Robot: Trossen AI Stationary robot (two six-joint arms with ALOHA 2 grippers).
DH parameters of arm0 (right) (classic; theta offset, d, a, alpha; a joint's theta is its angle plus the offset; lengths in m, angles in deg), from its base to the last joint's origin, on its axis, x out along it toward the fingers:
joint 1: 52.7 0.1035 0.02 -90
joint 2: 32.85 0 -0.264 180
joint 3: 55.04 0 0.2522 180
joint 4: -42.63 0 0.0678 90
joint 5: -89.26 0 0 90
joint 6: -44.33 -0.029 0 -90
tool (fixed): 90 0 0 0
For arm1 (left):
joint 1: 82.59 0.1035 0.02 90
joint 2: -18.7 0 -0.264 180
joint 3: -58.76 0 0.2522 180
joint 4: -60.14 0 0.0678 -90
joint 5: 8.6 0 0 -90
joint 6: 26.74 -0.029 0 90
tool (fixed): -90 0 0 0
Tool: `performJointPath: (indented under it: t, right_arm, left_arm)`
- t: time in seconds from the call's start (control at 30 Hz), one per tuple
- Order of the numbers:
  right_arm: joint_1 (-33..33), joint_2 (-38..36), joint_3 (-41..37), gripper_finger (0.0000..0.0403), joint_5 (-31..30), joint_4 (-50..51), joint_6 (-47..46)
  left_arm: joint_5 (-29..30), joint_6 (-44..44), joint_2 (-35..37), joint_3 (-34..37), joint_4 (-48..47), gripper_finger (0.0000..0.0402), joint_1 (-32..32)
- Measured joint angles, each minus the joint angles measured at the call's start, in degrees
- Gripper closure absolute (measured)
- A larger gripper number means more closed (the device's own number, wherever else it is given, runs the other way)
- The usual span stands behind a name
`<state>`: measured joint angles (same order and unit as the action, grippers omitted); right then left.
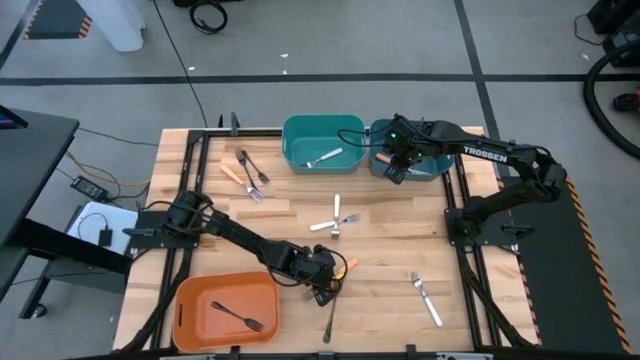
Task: Sort silverware by color (type)
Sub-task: Put the orange fork into the blue bin
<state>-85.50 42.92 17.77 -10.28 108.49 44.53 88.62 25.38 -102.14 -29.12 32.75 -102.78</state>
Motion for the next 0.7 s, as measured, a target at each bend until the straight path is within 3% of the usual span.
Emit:
performJointPath:
  t: [0.3, 0.7]
  right_arm:
    - [0.0, 0.0, 0.0, 0.0301, -0.33, 0.2, 0.0]
    - [0.0, 0.0, 0.0, 0.0301, -0.46, -0.07, 0.02]
  left_arm:
    - [2.32, 4.09, -1.29, -0.2, -1.21, 0.026, -0.06]
    - [0.83, 5.31, -1.29, -0.22, -1.43, 0.026, 0.27]
